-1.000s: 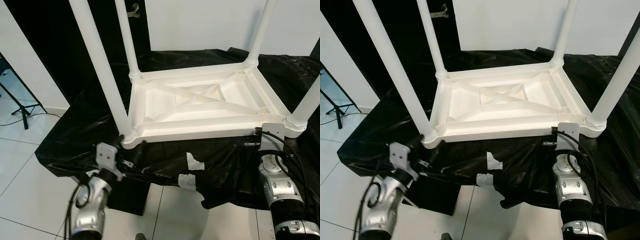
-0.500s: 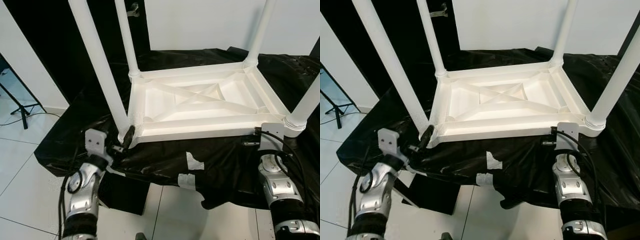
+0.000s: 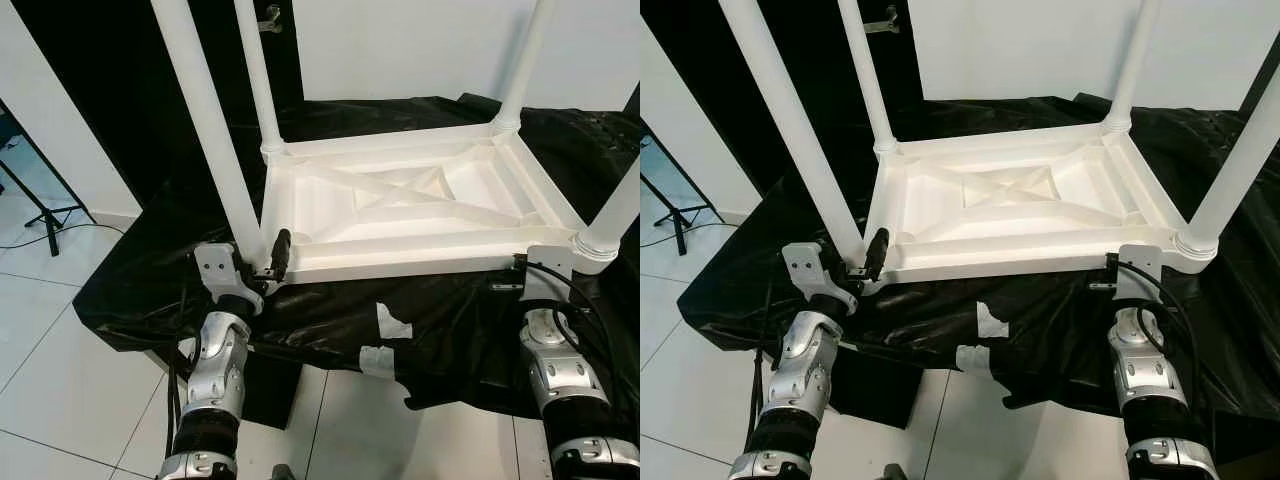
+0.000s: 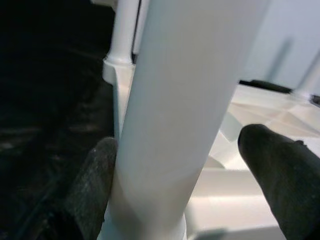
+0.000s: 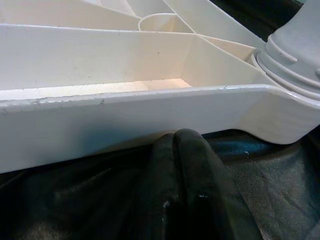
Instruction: Building children table
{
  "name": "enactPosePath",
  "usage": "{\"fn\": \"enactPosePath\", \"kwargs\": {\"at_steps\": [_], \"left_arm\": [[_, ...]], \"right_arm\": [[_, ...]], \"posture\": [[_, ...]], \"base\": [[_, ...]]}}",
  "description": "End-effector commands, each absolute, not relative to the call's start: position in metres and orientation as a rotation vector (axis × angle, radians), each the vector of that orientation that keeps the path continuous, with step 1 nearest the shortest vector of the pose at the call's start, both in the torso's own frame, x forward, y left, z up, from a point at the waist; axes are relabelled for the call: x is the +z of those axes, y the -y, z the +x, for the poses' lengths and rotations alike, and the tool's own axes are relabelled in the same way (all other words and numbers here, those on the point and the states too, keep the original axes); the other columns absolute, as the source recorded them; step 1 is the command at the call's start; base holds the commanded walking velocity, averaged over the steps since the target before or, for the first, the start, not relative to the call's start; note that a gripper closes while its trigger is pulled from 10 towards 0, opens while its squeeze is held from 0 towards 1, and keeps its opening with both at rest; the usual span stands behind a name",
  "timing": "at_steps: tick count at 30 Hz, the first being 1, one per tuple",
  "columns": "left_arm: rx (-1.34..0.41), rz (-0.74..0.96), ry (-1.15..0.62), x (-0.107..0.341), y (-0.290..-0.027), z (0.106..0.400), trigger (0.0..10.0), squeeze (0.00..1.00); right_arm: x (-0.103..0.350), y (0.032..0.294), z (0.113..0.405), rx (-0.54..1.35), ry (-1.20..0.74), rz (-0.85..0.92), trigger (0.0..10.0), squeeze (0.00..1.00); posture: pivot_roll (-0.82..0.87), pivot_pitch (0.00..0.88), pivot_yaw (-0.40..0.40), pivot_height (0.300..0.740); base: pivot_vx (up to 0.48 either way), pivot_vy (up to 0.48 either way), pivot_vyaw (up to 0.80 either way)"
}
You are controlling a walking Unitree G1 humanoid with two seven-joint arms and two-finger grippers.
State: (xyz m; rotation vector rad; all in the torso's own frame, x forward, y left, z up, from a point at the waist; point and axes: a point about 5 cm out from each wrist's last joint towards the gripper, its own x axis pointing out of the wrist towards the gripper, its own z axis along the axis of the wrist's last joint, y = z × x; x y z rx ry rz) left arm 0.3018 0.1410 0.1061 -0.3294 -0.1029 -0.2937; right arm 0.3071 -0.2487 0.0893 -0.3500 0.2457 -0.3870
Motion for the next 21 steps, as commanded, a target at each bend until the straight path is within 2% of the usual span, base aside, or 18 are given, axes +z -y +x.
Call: {"fn": "enactPosePath", "kwargs": {"at_steps": [1, 2, 6, 7, 8, 9, 10, 11, 17, 21], "left_arm": [[-0.892, -0.391, 0.069, 0.103, -0.104, 0.279, 9.0, 0.0], [-0.972, -0.439, 0.05, 0.106, -0.1, 0.274, 8.2, 0.0], [-1.094, -0.512, 0.03, 0.113, -0.093, 0.264, 8.4, 0.0], [-1.144, -0.538, 0.021, 0.115, -0.09, 0.259, 9.0, 0.0], [-1.177, -0.555, 0.013, 0.116, -0.089, 0.256, 9.0, 0.0], [-1.218, -0.575, -0.003, 0.117, -0.087, 0.252, 10.0, 0.0], [-1.218, -0.575, -0.003, 0.117, -0.087, 0.252, 10.0, 0.0], [-1.297, -0.621, -0.034, 0.119, -0.085, 0.242, 10.0, 0.0], [-1.425, -0.734, -0.098, 0.13, -0.084, 0.222, 10.0, 0.0], [-1.428, -0.717, -0.116, 0.131, -0.087, 0.221, 10.0, 0.0]], "right_arm": [[0.076, 0.246, 0.311, -0.33, -0.332, -0.329, 4.1, 0.0], [0.077, 0.25, 0.318, -0.325, -0.344, -0.334, 1.1, 0.0], [0.082, 0.257, 0.328, -0.317, -0.361, -0.339, 0.5, 0.0], [0.086, 0.258, 0.333, -0.308, -0.356, -0.343, 1.8, 0.0], [0.089, 0.259, 0.336, -0.302, -0.352, -0.346, 1.8, 0.0], [0.092, 0.259, 0.339, -0.294, -0.344, -0.35, 4.5, 0.0], [0.092, 0.259, 0.339, -0.294, -0.344, -0.35, 4.5, 0.0], [0.096, 0.258, 0.343, -0.282, -0.334, -0.356, 9.9, 0.0], [0.098, 0.258, 0.349, -0.275, -0.328, -0.38, 10.0, 0.0], [0.099, 0.255, 0.352, -0.258, -0.313, -0.389, 10.0, 0.0]], "posture": [[0.1, 0.0, 0.082, 0.74], [0.11, 0.0, 0.083, 0.74], [0.11, 0.0, 0.08, 0.74], [0.12, 0.0, 0.079, 0.74], [0.12, 0.0, 0.079, 0.74], [0.12, 0.0, 0.077, 0.74], [0.12, 0.0, 0.077, 0.74], [0.12, 0.0, 0.077, 0.74], [0.11, 0.0, 0.083, 0.74], [0.11, 0.0, 0.087, 0.74]], "base": [[0.0, 0.0, 0.0], [0.0, 0.0, 0.0], [0.0, 0.0, 0.0], [0.0, 0.0, 0.0], [0.0, 0.0, 0.0], [0.0, 0.0, 0.0], [0.0, 0.0, 0.0], [0.0, 0.0, 0.0], [0.0, 0.0, 0.0], [0.0, 0.0, 0.0]]}}
